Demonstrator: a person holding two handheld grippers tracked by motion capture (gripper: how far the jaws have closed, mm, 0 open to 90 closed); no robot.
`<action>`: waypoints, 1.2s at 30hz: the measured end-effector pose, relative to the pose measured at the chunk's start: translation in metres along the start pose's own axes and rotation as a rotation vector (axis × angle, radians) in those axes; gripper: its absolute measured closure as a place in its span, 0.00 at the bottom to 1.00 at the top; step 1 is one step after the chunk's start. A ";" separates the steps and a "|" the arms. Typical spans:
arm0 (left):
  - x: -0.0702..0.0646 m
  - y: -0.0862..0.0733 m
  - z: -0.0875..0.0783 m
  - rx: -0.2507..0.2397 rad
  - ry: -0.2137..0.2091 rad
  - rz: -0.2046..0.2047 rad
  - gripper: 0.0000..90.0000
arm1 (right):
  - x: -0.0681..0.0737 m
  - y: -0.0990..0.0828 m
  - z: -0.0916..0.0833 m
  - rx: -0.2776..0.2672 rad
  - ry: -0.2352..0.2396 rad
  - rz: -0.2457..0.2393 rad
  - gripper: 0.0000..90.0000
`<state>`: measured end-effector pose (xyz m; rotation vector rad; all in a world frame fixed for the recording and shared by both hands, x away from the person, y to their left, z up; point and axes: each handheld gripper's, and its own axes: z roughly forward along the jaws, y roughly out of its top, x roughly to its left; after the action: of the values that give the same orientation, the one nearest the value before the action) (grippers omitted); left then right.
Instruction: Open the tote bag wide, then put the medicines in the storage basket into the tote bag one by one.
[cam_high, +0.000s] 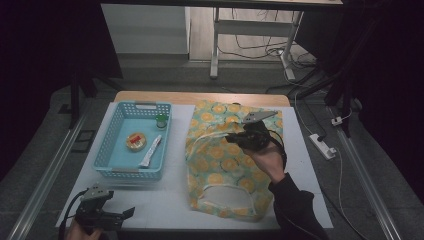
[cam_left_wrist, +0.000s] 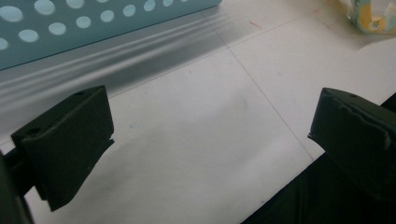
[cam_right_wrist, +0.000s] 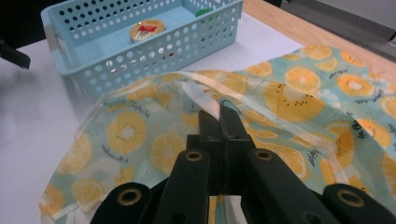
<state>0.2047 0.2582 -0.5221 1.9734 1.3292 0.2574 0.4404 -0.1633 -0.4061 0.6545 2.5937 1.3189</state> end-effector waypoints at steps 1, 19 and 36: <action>0.000 0.000 0.000 0.000 0.000 0.000 0.00 | 0.000 0.002 0.000 -0.004 -0.001 -0.001 1.00; 0.001 0.000 -0.002 -0.012 -0.009 -0.010 0.00 | -0.003 0.005 -0.002 -0.014 -0.020 0.010 1.00; 0.001 0.004 -0.006 -0.039 -0.030 -0.007 0.00 | -0.003 0.001 0.001 -0.022 -0.003 -0.010 1.00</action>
<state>0.2050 0.2614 -0.5157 1.9327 1.3027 0.2476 0.4438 -0.1630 -0.4059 0.6389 2.5728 1.3410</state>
